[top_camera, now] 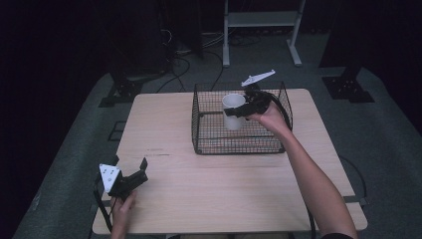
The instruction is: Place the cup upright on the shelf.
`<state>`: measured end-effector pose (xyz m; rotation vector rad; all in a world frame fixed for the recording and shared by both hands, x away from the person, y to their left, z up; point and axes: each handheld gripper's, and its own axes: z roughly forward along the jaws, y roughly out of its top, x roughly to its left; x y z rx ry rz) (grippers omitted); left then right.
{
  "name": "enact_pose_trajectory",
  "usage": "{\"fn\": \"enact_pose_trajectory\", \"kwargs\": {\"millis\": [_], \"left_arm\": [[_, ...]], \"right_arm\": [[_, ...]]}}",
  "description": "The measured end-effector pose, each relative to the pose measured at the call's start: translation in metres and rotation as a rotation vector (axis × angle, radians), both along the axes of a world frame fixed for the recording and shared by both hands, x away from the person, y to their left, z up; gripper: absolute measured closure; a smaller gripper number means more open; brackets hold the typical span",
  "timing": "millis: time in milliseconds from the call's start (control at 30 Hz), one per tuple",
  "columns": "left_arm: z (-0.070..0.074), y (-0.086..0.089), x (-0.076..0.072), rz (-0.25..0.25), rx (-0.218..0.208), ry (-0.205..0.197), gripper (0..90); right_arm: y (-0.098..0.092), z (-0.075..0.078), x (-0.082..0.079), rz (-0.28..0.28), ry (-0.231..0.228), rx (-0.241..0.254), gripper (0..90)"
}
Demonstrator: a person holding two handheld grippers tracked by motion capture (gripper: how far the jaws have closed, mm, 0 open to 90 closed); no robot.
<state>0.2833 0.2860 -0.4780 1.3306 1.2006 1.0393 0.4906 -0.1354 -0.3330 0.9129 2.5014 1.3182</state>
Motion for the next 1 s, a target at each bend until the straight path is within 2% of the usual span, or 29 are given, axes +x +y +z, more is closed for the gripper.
{"fn": "enact_pose_trajectory", "kwargs": {"millis": [267, 333, 367, 433, 533, 800, 1000], "left_arm": [[0.0, 0.0, 0.0, 0.0, -0.002, 0.001, 0.0], [0.0, 0.0, 0.0, 0.0, 0.0, 0.0, 0.0], [0.0, 0.0, 0.0, 0.0, 0.0, 0.0, 0.0], [0.0, 0.0, 0.0, -0.001, 0.0, 0.001, 0.0], [0.0, 0.0, 0.0, 0.0, -0.003, 0.001, 0.0], [0.0, 0.001, 0.0, -0.002, -0.003, 0.002, 0.0], [0.0, 0.001, 0.0, -0.001, -0.005, 0.002, 0.0]], "right_arm": [[0.007, -0.007, 0.017, -0.02, 0.011, -0.007, 18.5], [0.008, -0.011, 0.02, -0.031, 0.006, -0.01, 18.5], [0.007, -0.015, 0.022, -0.039, 0.004, 0.009, 18.5], [0.007, -0.02, 0.027, -0.042, 0.017, 0.023, 18.5], [0.008, -0.029, 0.033, -0.048, 0.04, 0.02, 18.6], [0.01, -0.05, 0.046, -0.072, 0.089, -0.039, 18.5], [0.013, -0.059, 0.049, -0.073, 0.117, -0.083, 18.4]]}}
